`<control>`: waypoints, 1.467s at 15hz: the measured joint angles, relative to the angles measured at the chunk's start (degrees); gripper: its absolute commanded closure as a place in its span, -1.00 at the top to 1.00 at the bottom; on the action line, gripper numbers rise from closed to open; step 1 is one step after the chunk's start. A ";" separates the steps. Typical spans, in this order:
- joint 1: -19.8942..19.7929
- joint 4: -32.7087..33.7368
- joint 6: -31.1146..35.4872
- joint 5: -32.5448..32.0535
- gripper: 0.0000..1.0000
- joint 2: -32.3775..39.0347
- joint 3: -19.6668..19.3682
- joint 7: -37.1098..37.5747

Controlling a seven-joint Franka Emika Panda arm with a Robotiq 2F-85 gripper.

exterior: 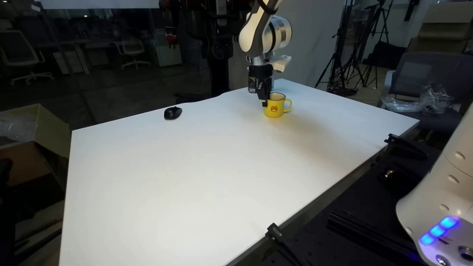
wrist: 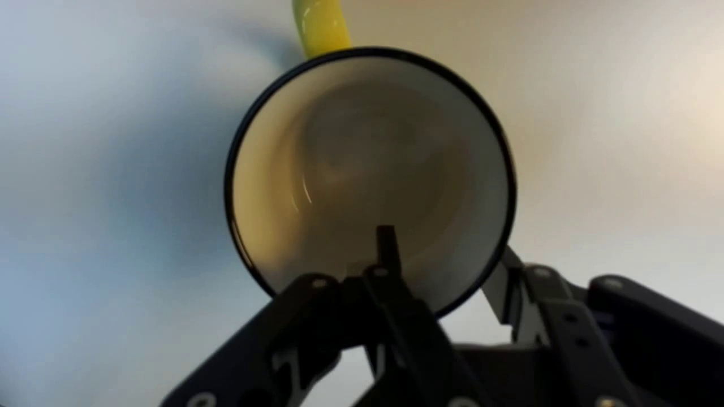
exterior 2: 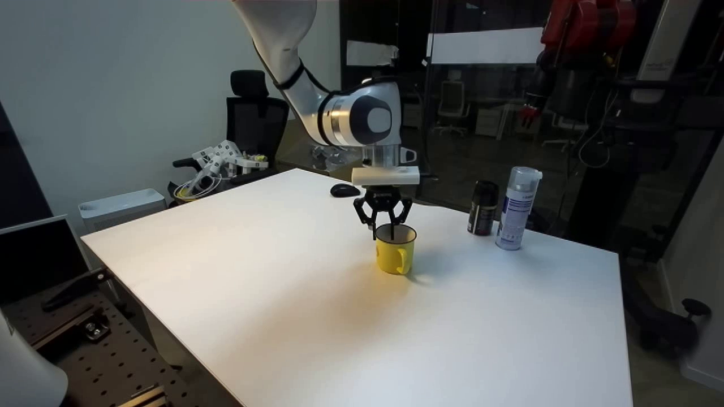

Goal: Move the cup to the left

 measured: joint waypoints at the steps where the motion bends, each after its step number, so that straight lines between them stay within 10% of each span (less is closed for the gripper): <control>1: -0.01 0.11 0.03 -0.01 -0.90 0.00 0.00 0.00; 22: -0.23 0.52 0.21 -0.16 -0.95 0.01 1.09 -0.33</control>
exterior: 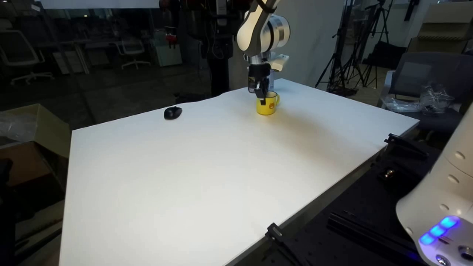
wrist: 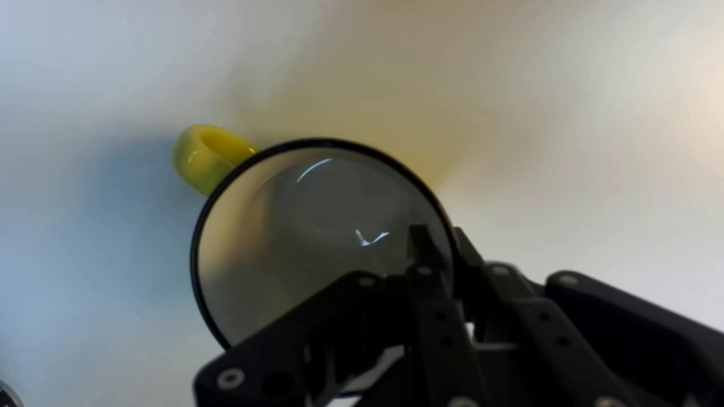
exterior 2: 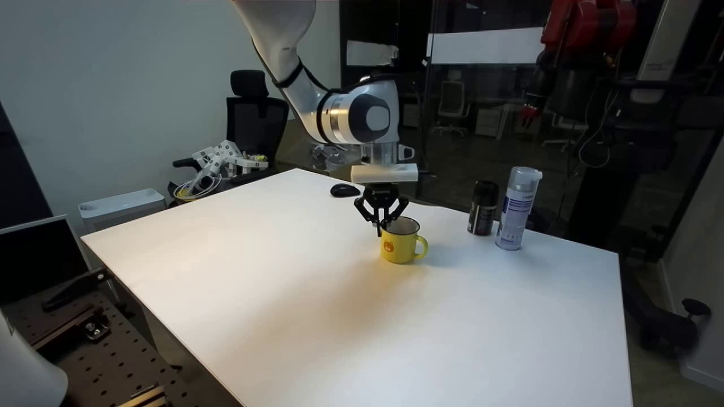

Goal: Move the cup to the left

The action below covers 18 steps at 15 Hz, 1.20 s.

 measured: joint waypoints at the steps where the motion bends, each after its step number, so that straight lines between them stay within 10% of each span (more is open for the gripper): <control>1: 0.22 0.00 0.00 -0.33 -0.95 0.00 0.24 -0.01; 18: 8.97 6.17 -4.38 -4.12 -0.95 3.05 4.62 -0.14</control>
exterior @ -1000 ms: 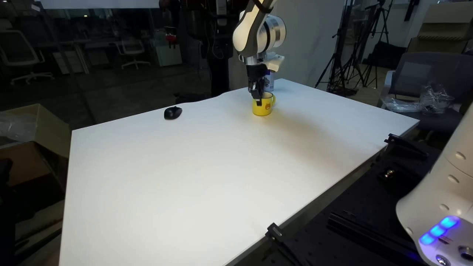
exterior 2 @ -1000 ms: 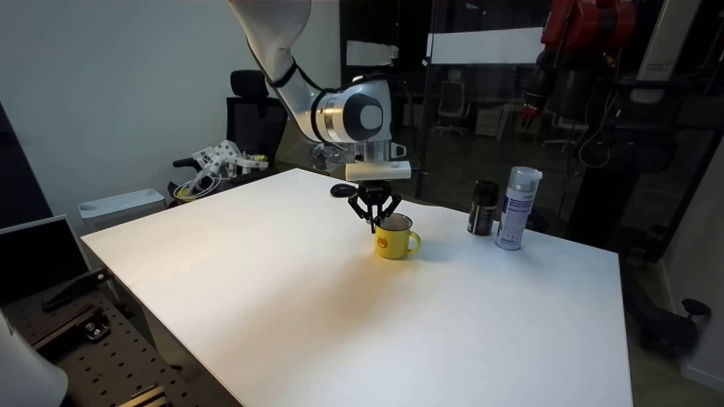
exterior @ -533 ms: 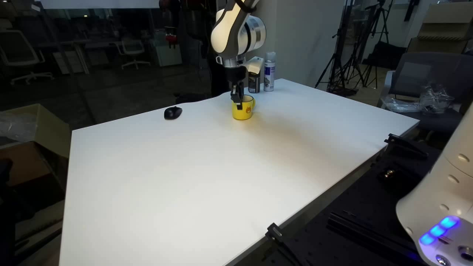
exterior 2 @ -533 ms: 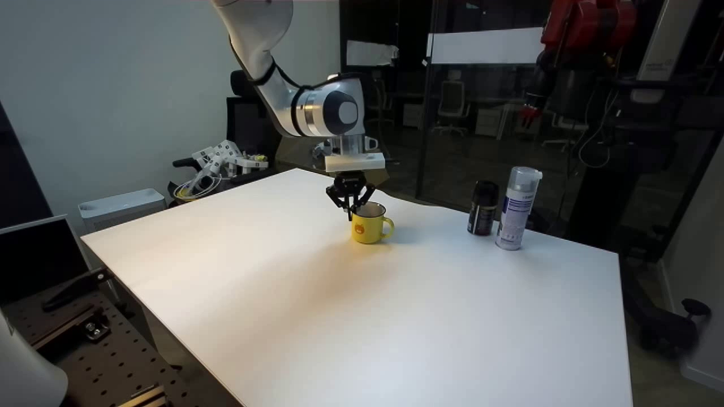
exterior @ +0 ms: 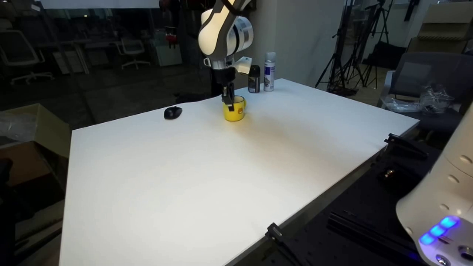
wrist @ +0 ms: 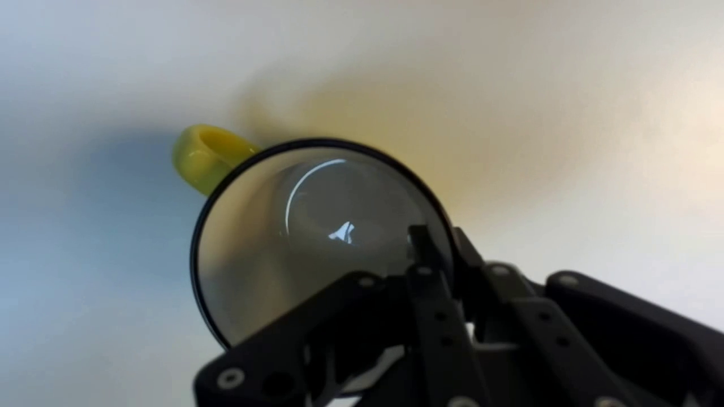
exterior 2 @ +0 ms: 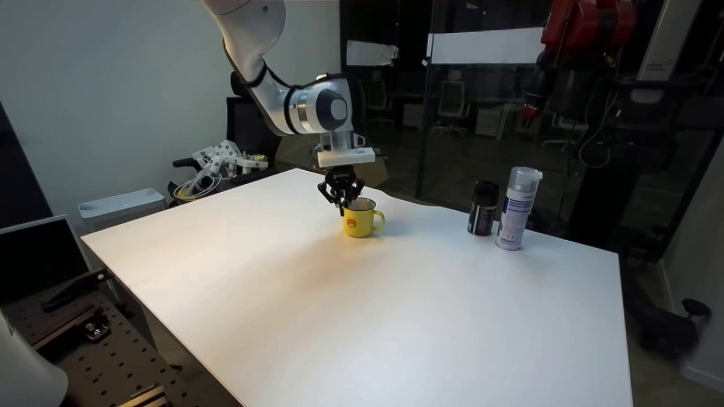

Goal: Move the cup to the left

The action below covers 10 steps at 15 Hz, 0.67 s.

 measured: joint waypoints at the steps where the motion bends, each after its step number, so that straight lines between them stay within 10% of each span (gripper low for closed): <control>1: 0.02 0.27 -0.16 -0.02 -0.95 0.14 0.02 -0.05; 10: 0.04 0.64 -0.16 -0.03 -0.95 0.33 0.23 -0.97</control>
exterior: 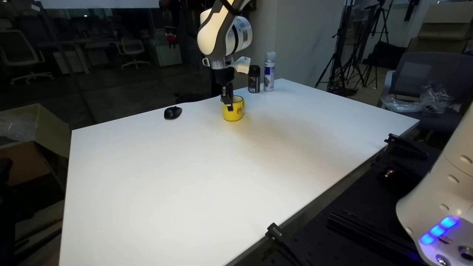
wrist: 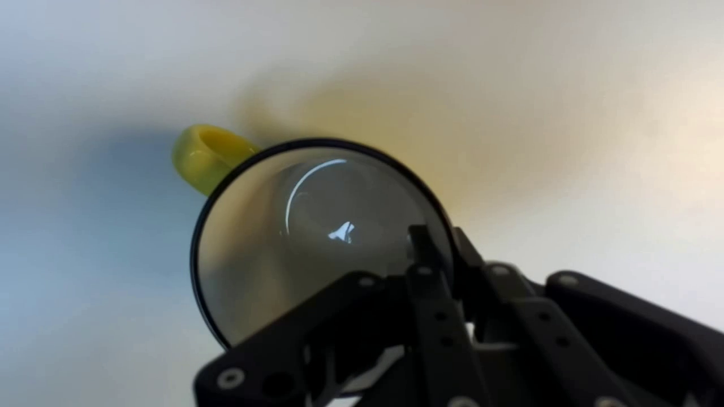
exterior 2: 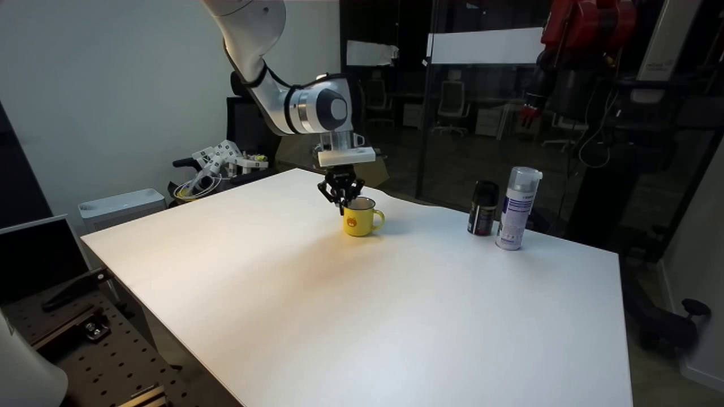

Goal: Move the cup to the left

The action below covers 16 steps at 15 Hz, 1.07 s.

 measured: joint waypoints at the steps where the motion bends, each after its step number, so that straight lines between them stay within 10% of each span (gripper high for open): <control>1: 0.00 0.00 0.01 0.00 -0.30 0.00 0.05 -0.06; 11: 0.01 0.15 0.16 0.00 0.93 -0.05 0.38 -0.22; 16: 0.23 0.15 1.11 -0.91 1.00 -1.09 0.35 -0.21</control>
